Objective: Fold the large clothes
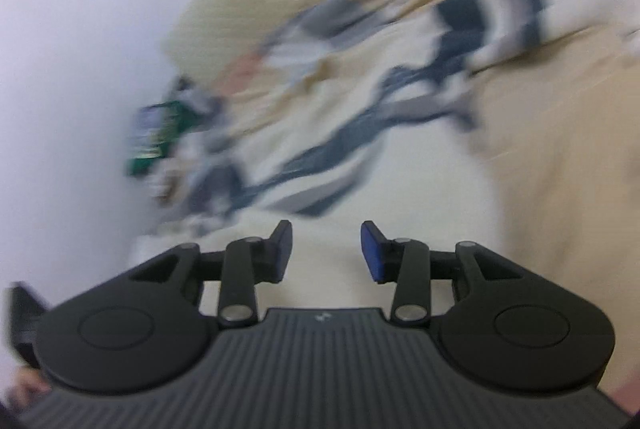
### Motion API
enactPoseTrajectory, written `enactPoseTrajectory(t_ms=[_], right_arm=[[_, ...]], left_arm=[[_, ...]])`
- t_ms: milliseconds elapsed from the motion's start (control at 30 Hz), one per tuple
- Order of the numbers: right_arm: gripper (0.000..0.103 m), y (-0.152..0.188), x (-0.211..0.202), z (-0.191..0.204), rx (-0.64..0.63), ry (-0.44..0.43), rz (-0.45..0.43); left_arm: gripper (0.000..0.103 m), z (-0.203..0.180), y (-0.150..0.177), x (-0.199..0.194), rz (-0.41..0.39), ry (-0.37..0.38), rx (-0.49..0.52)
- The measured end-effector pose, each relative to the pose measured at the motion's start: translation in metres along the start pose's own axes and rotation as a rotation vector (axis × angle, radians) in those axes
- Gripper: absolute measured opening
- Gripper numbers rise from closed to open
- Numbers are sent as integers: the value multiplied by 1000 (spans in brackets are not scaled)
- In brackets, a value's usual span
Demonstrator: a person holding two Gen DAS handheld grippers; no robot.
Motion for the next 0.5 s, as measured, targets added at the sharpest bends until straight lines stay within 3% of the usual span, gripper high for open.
enactPoseTrajectory(t_ms=[100,167,267,367,400,467,500], right_arm=[[72,1,-6,-26,27,176,-12],[73,3,-4,-45,96,191,12],[73,12,11,-66,215,164,81],[72,28,33,-65,288,33,188],[69,33,39,-61,288,5,218],[36,38,47,-50,236,-3,257],[10,38,47,-42,209,-1,261]], left_arm=[[7,5,0,3,17,-59,17],[7,9,4,7,29,-83,21],[7,9,8,18,25,-108,28],[7,15,6,27,35,-111,-4],[7,16,5,29,35,-116,-9],[7,18,3,31,35,-118,-20],[7,18,3,30,36,-111,-26]])
Point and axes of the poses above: each gripper's, at about its wrist camera, not at the fingertips, and x roughly the way its jaws point, z to its left, y to its underside, the point moved 4 cm from there along x, roughly the way its jaws point, and after that the axes turned 1 degree about -y, right-handed, at the moved point
